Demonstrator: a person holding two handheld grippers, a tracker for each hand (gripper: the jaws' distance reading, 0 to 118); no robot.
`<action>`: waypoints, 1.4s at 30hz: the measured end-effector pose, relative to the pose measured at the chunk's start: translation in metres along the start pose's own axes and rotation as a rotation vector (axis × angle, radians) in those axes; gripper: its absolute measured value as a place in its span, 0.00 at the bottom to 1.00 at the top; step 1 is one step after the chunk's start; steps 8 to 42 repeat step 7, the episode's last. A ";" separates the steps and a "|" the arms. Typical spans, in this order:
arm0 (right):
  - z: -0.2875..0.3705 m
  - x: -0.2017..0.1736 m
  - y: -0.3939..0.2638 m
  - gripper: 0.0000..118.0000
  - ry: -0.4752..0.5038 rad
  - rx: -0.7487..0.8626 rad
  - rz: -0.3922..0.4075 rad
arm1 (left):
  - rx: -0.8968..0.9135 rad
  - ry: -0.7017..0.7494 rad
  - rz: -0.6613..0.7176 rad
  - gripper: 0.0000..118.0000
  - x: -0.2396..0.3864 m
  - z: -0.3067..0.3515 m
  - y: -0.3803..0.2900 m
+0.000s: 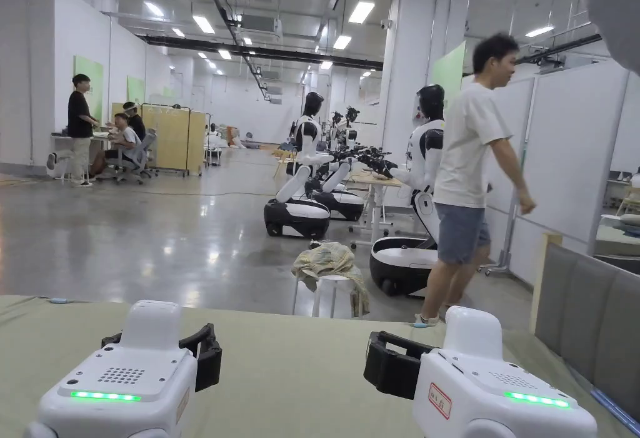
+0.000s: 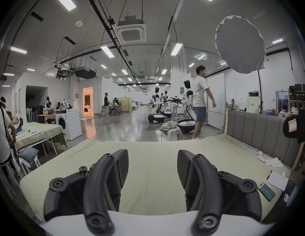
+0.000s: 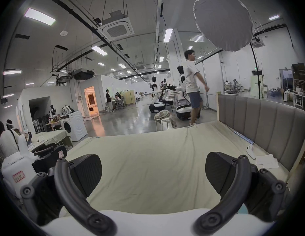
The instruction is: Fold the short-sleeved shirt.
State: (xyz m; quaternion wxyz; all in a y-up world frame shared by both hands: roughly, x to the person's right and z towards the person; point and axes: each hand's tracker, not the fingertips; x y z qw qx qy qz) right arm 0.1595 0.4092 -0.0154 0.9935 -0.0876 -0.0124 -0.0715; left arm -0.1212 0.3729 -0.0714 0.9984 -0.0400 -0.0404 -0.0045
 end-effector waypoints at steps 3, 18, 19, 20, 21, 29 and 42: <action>0.002 0.001 -0.003 1.00 0.024 0.012 -0.016 | 0.002 0.005 0.002 0.50 0.000 -0.001 -0.001; 0.003 0.002 -0.003 0.99 0.039 0.030 -0.011 | -0.001 0.006 -0.002 0.50 0.000 0.001 -0.002; 0.003 0.002 -0.003 0.99 0.039 0.030 -0.011 | -0.001 0.006 -0.002 0.50 0.000 0.001 -0.002; 0.003 0.002 -0.003 0.99 0.039 0.030 -0.011 | -0.001 0.006 -0.002 0.50 0.000 0.001 -0.002; 0.003 0.002 -0.003 0.99 0.039 0.030 -0.011 | -0.001 0.006 -0.002 0.50 0.000 0.001 -0.002; 0.003 0.002 -0.003 0.99 0.039 0.030 -0.011 | -0.001 0.006 -0.002 0.50 0.000 0.001 -0.002; 0.003 0.002 -0.003 0.99 0.039 0.030 -0.011 | -0.001 0.006 -0.002 0.50 0.000 0.001 -0.002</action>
